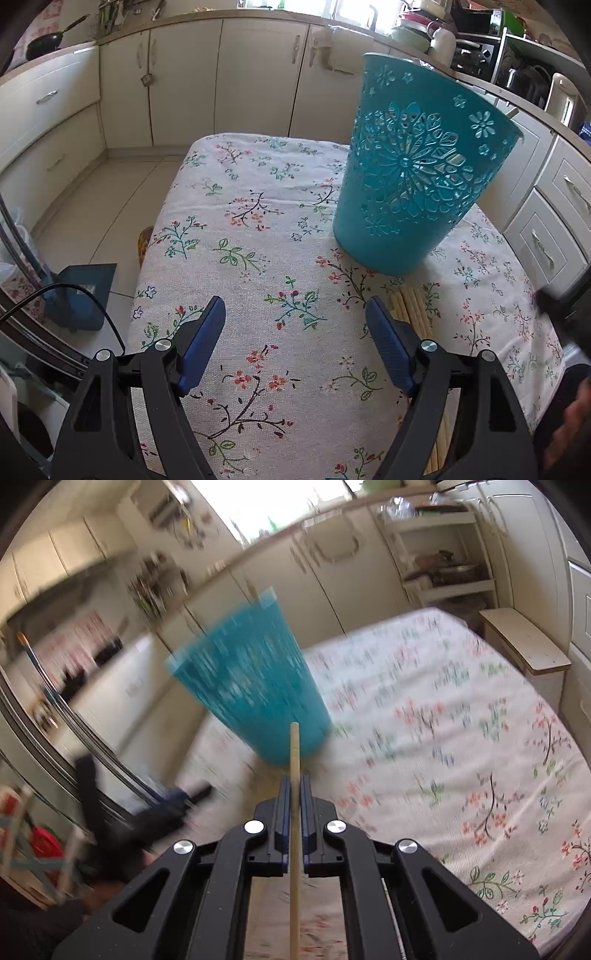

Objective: Organize utensils
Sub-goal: 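Lift the chopstick with the right gripper and release it into the basket, then move the right gripper back down to the chopsticks beside the basket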

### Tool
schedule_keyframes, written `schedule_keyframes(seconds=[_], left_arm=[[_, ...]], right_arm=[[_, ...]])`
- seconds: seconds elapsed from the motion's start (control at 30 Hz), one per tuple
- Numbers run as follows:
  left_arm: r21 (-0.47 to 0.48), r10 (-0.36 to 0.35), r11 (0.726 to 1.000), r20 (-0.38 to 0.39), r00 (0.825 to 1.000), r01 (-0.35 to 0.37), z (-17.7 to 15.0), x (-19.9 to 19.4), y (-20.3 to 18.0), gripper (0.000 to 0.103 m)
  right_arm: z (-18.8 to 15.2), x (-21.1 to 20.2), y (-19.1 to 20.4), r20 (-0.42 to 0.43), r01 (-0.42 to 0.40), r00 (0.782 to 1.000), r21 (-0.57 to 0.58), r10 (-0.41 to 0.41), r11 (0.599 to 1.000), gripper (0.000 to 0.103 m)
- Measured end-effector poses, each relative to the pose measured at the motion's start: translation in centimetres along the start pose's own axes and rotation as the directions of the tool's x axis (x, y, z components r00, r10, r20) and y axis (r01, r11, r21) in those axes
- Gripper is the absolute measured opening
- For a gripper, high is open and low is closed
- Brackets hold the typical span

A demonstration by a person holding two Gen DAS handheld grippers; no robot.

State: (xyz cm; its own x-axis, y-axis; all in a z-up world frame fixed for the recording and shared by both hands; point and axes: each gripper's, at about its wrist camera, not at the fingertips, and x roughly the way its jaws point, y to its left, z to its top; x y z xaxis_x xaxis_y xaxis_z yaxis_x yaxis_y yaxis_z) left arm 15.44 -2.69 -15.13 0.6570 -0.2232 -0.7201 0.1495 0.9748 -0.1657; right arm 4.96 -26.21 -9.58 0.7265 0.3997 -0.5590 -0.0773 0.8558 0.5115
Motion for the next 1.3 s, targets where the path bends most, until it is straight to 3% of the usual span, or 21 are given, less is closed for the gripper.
schedule_keyframes(seconds=[0.13,0.27,0.4,0.53,0.6,0.67,0.8,0.9,0.93,0.97,1.0,1.07,1.17,1.2,1.3], left_arm=[[-0.015,-0.003,1.0,0.006,1.0,0.003,0.3,-0.3,0.1,0.074],[-0.03,-0.013,0.999,0.011,1.0,0.013,0.4,-0.4,0.4,0.074],[-0.002,-0.019,1.0,0.02,1.0,0.019,0.1,-0.7,0.1,0.074],[0.038,-0.02,0.999,0.026,0.999,0.019,-0.1,-1.0,-0.7,0.074],[0.024,-0.024,0.999,0.028,0.999,0.024,0.0,-1.0,-0.5,0.074],[0.015,-0.028,1.0,0.029,0.999,0.027,0.1,-1.0,-0.4,0.074],[0.009,-0.033,0.999,0.038,0.999,0.032,0.0,-1.2,-0.3,0.074],[-0.001,-0.039,0.999,0.042,0.998,0.039,0.0,-1.2,-0.2,0.074],[-0.002,-0.04,0.999,0.043,0.998,0.04,0.0,-1.2,-0.2,0.074],[-0.004,-0.041,0.999,0.044,0.998,0.041,-0.1,-1.2,-0.1,0.074],[-0.007,-0.042,0.999,0.046,0.998,0.042,-0.1,-1.3,0.0,0.074],[-0.012,-0.041,0.999,0.049,0.998,0.041,-0.1,-1.3,0.1,0.075],[-0.015,-0.038,0.999,0.049,0.998,0.039,-0.1,-1.4,0.1,0.074],[-0.014,-0.036,0.999,0.047,0.998,0.037,-0.1,-1.4,0.1,0.074],[-0.006,-0.028,1.0,0.04,0.999,0.028,-0.1,-1.2,-0.1,0.075]], right_arm=[[2.6,-2.8,1.9,0.107,-0.056,0.993,0.001,0.056,0.998,0.006],[6.3,-5.5,4.4,0.233,-0.104,0.966,-0.037,0.11,0.994,0.006],[10.5,-6.6,7.4,0.351,-0.132,0.923,-0.092,0.156,0.987,0.006],[14.2,-4.2,10.1,0.437,-0.115,0.885,-0.127,0.16,0.985,0.006],[15.4,-2.0,11.2,0.474,-0.064,0.871,-0.149,0.128,0.987,0.006],[15.8,-0.1,11.4,0.482,-0.014,0.872,-0.154,0.088,0.988,0.006],[16.1,4.9,10.0,0.431,0.076,0.902,-0.144,-0.007,0.987,0.007],[14.9,5.1,9.0,0.4,0.096,0.916,-0.169,-0.02,0.981,0.007],[14.3,4.7,8.7,0.394,0.097,0.919,-0.184,-0.017,0.978,0.01],[13.7,4.1,8.7,0.393,0.105,0.919,-0.202,-0.018,0.974,0.02],[12.8,3.3,8.4,0.403,0.129,0.915,-0.228,-0.027,0.965,0.024],[11.2,1.6,6.5,0.441,0.224,0.892,-0.236,-0.102,0.946,0.041],[9.7,0.6,2.7,0.5,0.405,0.82,-0.163,-0.278,0.9,0.068],[9.2,0.8,0.7,0.49,0.465,0.8,-0.141,-0.346,0.874,0.069],[8.4,2.2,-5.5,0.347,0.516,0.812,-0.049,-0.469,0.855,0.069]])
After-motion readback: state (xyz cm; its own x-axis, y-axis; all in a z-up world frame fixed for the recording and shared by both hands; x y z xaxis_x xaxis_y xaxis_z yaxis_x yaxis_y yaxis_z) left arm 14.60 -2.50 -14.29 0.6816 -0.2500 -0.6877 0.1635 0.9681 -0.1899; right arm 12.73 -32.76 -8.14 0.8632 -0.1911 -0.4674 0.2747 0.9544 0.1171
